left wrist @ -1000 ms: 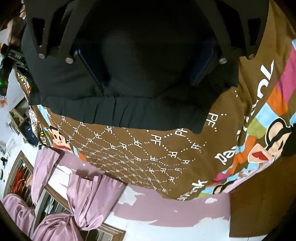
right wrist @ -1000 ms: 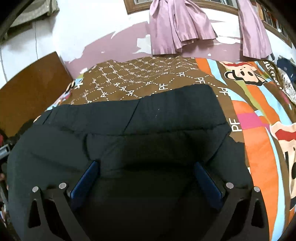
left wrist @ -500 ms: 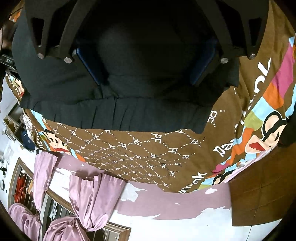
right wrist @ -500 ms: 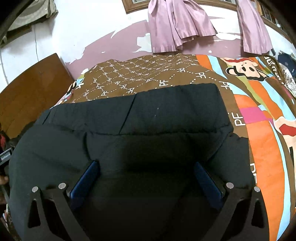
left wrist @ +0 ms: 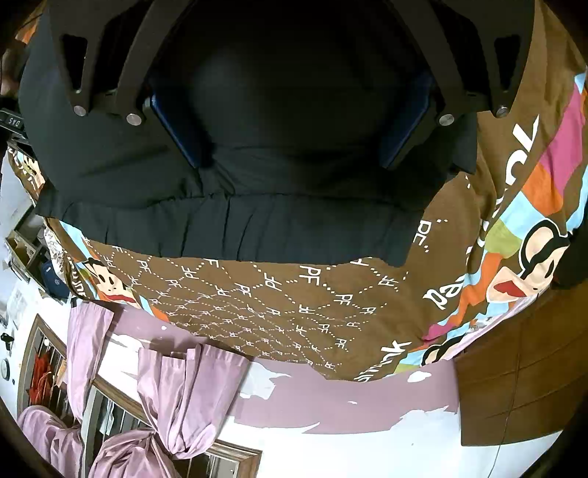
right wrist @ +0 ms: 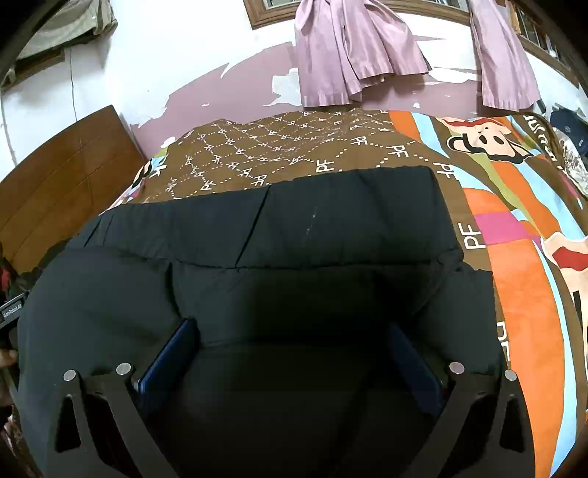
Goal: Fold large clothes
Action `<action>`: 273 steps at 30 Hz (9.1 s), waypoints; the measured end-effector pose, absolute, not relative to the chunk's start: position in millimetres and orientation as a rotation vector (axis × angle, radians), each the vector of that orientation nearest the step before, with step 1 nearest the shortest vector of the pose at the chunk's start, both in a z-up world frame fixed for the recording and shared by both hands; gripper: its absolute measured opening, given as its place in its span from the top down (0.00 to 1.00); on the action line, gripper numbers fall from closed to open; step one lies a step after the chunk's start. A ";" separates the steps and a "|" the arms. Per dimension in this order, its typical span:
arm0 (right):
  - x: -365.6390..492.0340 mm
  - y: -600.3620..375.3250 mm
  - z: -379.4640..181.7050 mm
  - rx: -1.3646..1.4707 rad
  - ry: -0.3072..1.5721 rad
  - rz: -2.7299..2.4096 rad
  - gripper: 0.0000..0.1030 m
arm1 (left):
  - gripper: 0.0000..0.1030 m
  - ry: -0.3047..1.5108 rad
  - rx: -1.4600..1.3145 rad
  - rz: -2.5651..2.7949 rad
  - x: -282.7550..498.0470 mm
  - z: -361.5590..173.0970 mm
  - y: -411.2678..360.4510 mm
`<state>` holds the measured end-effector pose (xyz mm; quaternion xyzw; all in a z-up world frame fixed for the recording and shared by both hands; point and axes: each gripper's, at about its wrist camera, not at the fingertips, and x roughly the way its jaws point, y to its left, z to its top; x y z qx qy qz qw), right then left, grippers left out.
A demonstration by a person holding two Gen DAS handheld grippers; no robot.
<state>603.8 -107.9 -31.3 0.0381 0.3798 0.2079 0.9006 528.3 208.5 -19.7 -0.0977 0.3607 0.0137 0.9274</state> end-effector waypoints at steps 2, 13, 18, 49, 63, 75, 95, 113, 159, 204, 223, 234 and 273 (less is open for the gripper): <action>603.7 -107.8 -31.4 0.077 0.785 0.429 0.00 | 0.09 0.739 -0.201 0.027 527.9 -19.9 208.6; 601.1 -106.3 -31.0 0.057 0.778 0.418 0.00 | 0.08 0.725 -0.211 0.023 526.5 -22.3 210.6; 596.3 -106.8 -30.3 0.049 0.766 0.410 0.00 | 0.08 0.716 -0.214 0.020 524.7 -22.0 211.3; 520.9 -85.3 21.6 -0.267 0.521 0.270 0.00 | 0.08 0.653 -0.211 0.087 433.7 4.5 271.9; 533.7 -130.2 8.8 -0.207 0.585 0.267 0.00 | 0.04 0.681 -0.138 0.090 437.0 -22.8 261.3; 567.3 -191.3 -17.6 0.018 0.777 0.241 0.00 | 0.02 0.680 -0.138 0.097 436.6 -25.6 263.4; 579.2 -222.9 -57.7 0.302 0.928 0.451 0.00 | 0.02 0.709 -0.185 0.054 439.6 -32.4 272.5; 607.7 -229.8 -70.9 0.404 1.038 0.712 0.00 | 0.01 1.002 -0.639 -0.419 492.8 -74.1 342.2; 535.5 -209.4 -25.2 0.383 0.939 0.491 0.78 | 0.68 0.852 -0.613 -0.505 450.0 -24.2 296.4; 473.1 -213.2 10.3 0.203 0.966 0.239 0.05 | 0.25 1.065 -0.606 -0.241 424.9 -19.6 280.4; 386.0 -176.5 87.4 0.079 0.760 0.239 0.00 | 0.02 0.855 -0.310 -0.123 359.4 58.3 198.7; 321.8 -139.1 138.9 -0.059 0.701 0.331 0.00 | 0.02 0.802 -0.092 -0.199 317.6 102.1 145.1; 119.8 -127.2 109.0 0.064 0.586 0.379 0.00 | 0.02 0.481 0.080 -0.031 99.4 93.0 112.9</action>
